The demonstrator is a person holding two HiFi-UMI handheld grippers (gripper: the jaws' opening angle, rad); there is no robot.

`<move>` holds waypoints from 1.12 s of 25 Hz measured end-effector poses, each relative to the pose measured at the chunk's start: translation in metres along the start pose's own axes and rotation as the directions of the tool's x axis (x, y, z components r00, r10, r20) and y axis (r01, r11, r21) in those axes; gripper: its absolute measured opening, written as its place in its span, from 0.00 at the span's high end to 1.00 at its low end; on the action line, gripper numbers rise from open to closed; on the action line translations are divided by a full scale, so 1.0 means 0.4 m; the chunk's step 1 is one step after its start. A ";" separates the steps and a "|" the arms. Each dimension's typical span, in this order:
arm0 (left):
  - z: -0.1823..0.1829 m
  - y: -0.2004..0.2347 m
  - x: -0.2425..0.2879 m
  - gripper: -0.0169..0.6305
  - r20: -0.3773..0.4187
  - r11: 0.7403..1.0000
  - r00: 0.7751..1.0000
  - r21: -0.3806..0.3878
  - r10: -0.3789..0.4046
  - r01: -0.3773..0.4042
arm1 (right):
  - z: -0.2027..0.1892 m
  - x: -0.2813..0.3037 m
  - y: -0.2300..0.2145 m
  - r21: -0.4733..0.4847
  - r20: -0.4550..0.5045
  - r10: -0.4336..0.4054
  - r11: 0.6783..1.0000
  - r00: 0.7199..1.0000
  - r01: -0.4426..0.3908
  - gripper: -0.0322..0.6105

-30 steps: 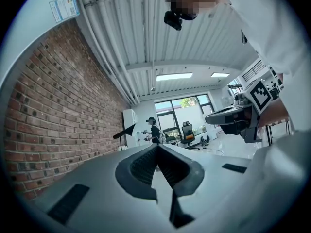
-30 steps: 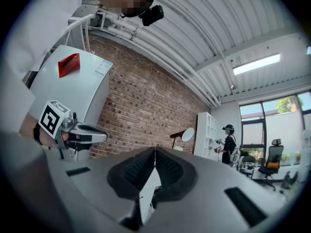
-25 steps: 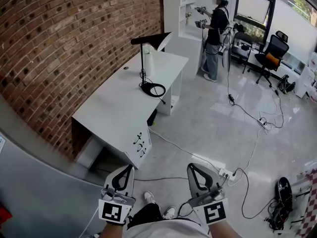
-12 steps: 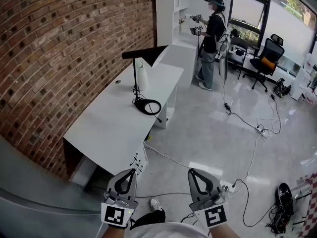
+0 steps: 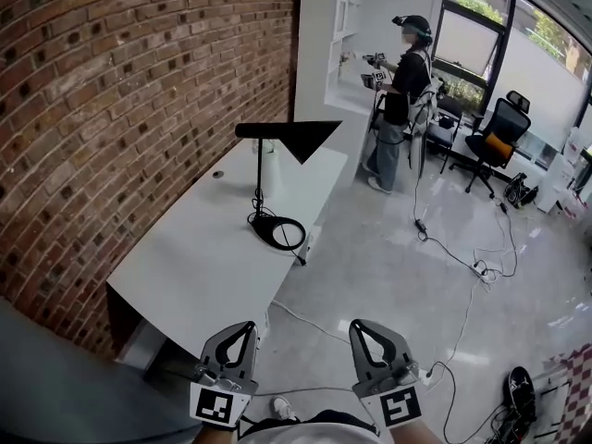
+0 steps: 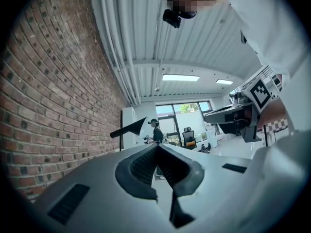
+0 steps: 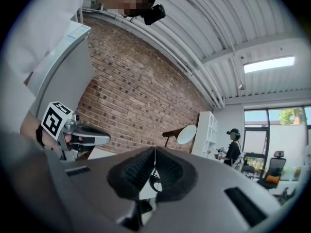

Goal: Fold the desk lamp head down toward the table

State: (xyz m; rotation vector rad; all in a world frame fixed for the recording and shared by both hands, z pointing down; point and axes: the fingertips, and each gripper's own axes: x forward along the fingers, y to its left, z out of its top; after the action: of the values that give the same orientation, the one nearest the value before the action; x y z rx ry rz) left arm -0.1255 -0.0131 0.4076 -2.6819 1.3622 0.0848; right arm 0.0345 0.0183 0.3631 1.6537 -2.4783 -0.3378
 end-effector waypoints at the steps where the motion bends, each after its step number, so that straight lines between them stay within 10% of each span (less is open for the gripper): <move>1: -0.005 0.013 0.006 0.96 0.003 1.000 1.000 -0.006 0.005 -0.005 | 0.000 0.017 0.003 -0.005 -0.001 0.006 1.000 1.000 -0.006 0.92; 28: -0.054 0.106 0.414 0.96 0.008 0.998 0.998 -0.013 0.058 -0.058 | -0.038 0.430 -0.330 -0.084 0.049 0.080 0.994 0.996 -0.076 0.92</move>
State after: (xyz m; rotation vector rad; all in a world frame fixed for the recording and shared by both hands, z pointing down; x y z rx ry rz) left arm -0.0624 -0.1733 0.4069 -2.6498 1.4415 0.1115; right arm 0.0896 -0.1908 0.3418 1.5308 -2.5225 -0.4726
